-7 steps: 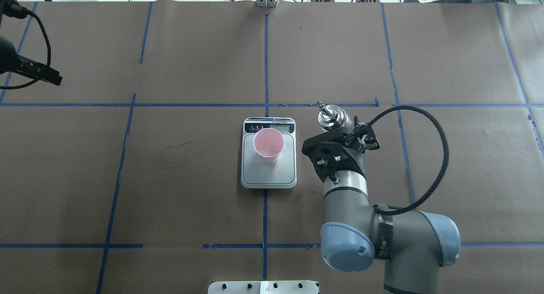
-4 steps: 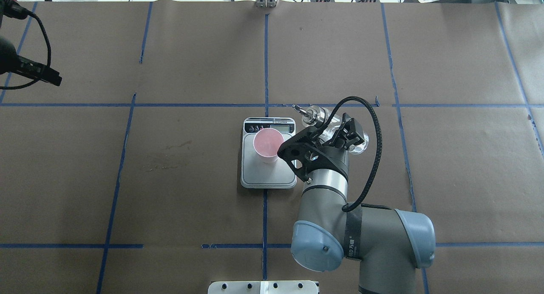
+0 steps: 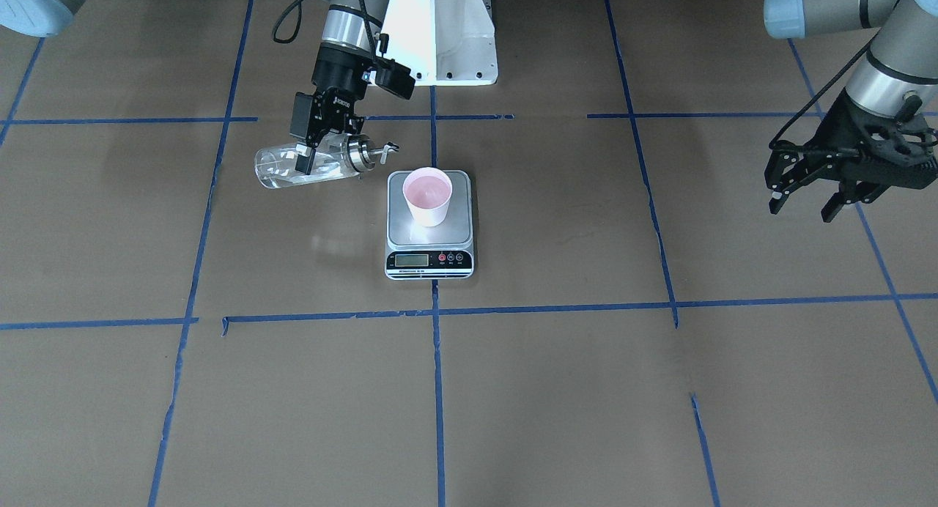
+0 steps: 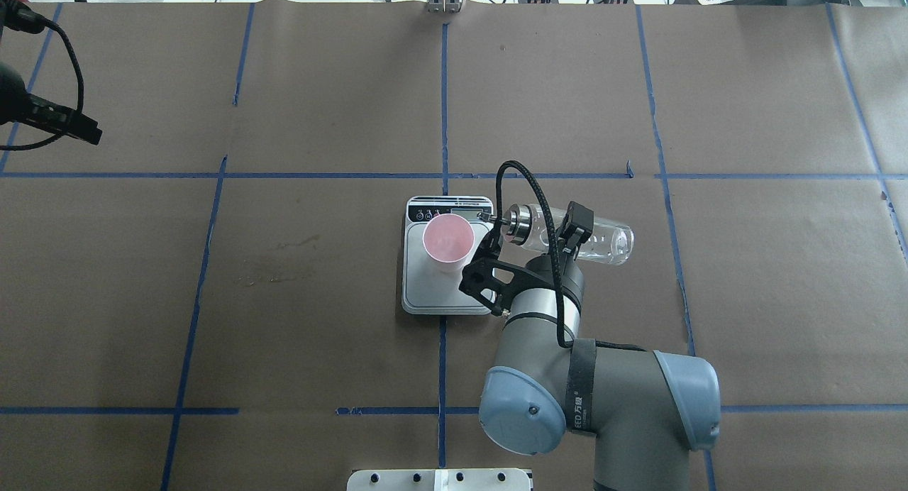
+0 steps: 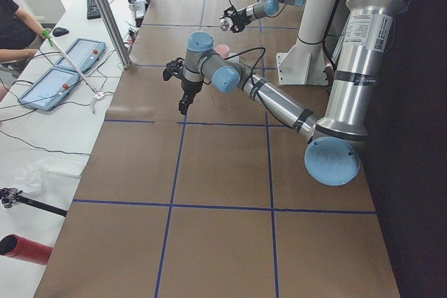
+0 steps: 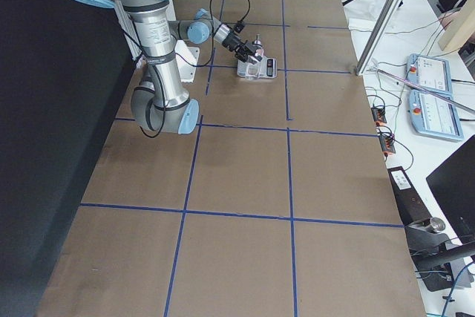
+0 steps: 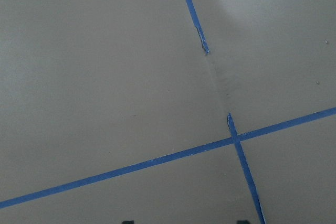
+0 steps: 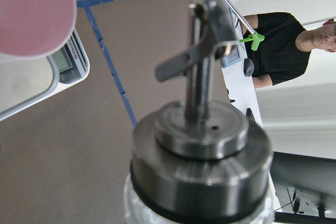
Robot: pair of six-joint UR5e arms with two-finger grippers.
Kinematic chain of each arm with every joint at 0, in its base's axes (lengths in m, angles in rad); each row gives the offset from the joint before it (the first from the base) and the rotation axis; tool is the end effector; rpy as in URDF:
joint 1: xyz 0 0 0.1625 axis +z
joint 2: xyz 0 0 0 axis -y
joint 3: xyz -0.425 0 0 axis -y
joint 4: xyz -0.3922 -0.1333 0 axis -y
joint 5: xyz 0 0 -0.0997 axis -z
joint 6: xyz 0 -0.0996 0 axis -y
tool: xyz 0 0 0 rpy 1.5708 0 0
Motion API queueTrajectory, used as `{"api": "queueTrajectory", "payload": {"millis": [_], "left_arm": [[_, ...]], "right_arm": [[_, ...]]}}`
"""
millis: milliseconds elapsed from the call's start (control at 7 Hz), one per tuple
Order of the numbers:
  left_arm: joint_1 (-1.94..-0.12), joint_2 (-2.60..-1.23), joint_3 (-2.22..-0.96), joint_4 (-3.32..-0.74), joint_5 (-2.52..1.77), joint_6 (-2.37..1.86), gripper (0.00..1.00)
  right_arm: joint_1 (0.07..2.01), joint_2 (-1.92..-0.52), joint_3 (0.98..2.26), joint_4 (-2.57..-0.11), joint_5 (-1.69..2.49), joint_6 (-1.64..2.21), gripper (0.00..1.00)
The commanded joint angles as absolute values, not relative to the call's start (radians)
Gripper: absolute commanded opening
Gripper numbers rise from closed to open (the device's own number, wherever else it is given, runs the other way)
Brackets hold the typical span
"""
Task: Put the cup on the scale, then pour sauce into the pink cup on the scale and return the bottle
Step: 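Tilt the bottle spout over the pink cup with the right gripper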
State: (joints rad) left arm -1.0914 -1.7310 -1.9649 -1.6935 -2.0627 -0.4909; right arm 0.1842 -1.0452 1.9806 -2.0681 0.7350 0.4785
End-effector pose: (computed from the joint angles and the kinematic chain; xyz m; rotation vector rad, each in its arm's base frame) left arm 0.1698 -0.5136 0.3816 0.3660 0.7274 0.1556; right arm -0.5171 -0.3071 0.2327 0.9226 0.1617 -0.6595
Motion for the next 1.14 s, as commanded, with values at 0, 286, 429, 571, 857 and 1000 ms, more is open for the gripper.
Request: {"api": "queueTrajectory", "payload": {"millis": [0,286,429,571,857,1000], "left_arm": [[-1.091,-1.727,-1.970,-1.694,-2.063,-0.491,0.72],[-1.091,-1.726,-1.967,-1.695,-2.063,-0.491,0.72],[-1.091,-1.726,-1.968,-1.695,-2.063,-0.491,0.72],[-1.091,-1.726,-1.970,-1.695,-2.063,-0.491,0.72],[-1.091,-1.724,-1.971,-1.695,-2.063,-0.492,0.72],[-1.091,-1.724,-1.971,-1.695,-2.063,-0.492,0.72]], "right_arm": [[0.184,-1.042,1.980,-2.074,0.784,0.369,0.00],[0.190,-1.023,1.979,-2.074,0.785,0.290,0.00],[0.201,-1.009,1.979,-2.075,0.785,0.263,0.00],[0.207,-1.005,1.977,-2.094,0.785,0.215,0.00],[0.212,-0.983,1.974,-2.163,0.784,0.206,0.00],[0.210,-0.980,1.973,-2.172,0.784,0.184,0.00]]}}
